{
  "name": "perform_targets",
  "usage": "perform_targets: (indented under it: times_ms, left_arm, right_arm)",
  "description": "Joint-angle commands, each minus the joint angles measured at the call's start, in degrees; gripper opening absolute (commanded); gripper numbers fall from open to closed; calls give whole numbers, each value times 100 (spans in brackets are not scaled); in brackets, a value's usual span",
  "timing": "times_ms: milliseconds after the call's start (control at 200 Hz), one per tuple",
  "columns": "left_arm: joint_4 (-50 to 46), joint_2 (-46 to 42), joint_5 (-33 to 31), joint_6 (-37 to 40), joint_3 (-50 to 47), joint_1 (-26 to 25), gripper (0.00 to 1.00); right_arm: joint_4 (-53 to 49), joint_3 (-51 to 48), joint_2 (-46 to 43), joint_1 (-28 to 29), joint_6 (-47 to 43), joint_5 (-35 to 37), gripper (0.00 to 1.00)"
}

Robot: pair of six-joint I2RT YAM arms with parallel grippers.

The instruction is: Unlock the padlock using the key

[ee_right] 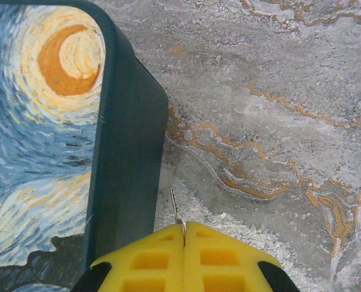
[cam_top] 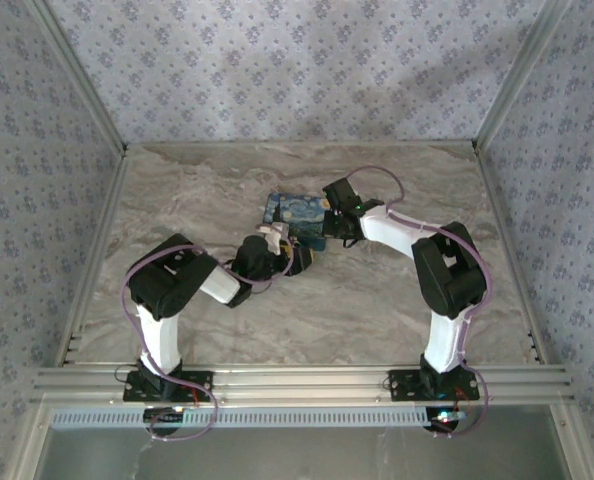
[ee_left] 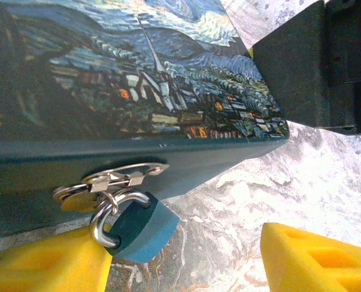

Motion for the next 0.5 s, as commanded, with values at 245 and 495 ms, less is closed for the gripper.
perform_targets:
  times_ms: [245, 495]
  left_arm:
    - [1104, 113, 91, -299, -413, 59, 59]
    - [531, 132, -154, -237, -202, 69, 69]
  right_arm:
    - [50, -58, -61, 6, 51, -43, 0]
    - [82, -93, -70, 19, 65, -54, 0]
